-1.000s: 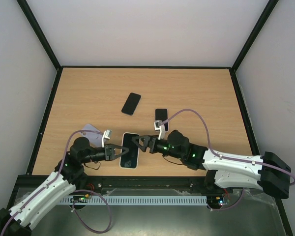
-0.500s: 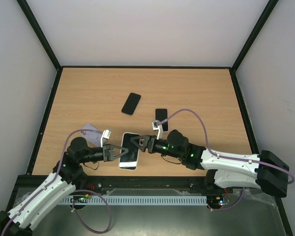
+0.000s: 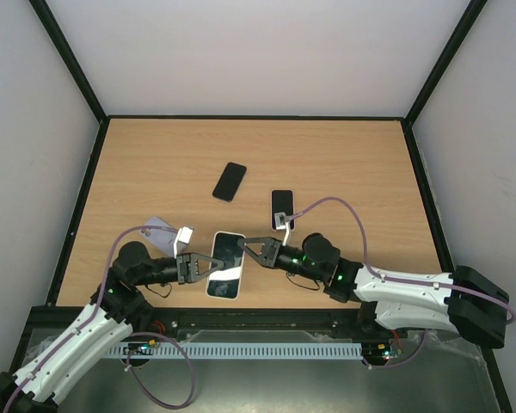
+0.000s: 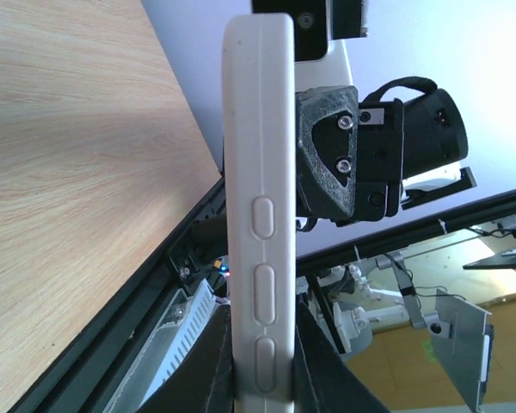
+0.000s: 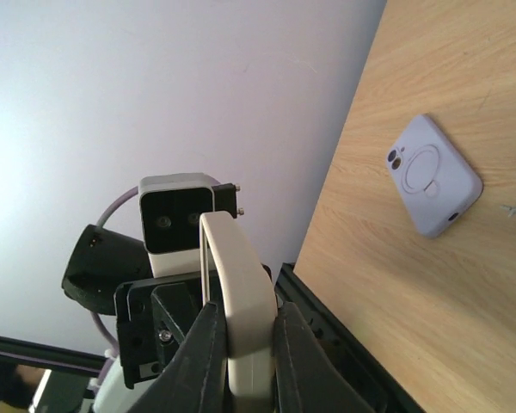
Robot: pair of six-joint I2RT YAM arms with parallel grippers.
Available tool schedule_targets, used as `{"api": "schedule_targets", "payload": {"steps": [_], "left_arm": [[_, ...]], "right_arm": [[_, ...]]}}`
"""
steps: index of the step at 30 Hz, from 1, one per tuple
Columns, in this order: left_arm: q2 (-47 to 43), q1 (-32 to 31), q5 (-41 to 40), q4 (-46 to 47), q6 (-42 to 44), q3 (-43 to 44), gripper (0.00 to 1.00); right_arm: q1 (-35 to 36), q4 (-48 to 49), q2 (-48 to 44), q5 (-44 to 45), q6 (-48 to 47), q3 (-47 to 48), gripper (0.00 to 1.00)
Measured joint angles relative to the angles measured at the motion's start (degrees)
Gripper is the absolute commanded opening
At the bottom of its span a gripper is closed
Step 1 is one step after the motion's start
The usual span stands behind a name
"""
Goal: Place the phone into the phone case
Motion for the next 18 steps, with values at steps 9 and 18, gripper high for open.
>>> {"api": "schedule_targets", "payload": {"steps": [9, 18], "left_arm": [[0.59, -0.33, -0.50, -2.78, 1.81, 2.71, 0.25], [0.24, -0.31, -1.95, -5.97, 1.84, 2.91, 0.42]], "right_arm": [[0.17, 0.92, -2.12, 0.24, 0.11, -0.85, 0.02], [0.04, -1.90, -7.72, 7.39, 1.40, -2.64, 0.02]]}}
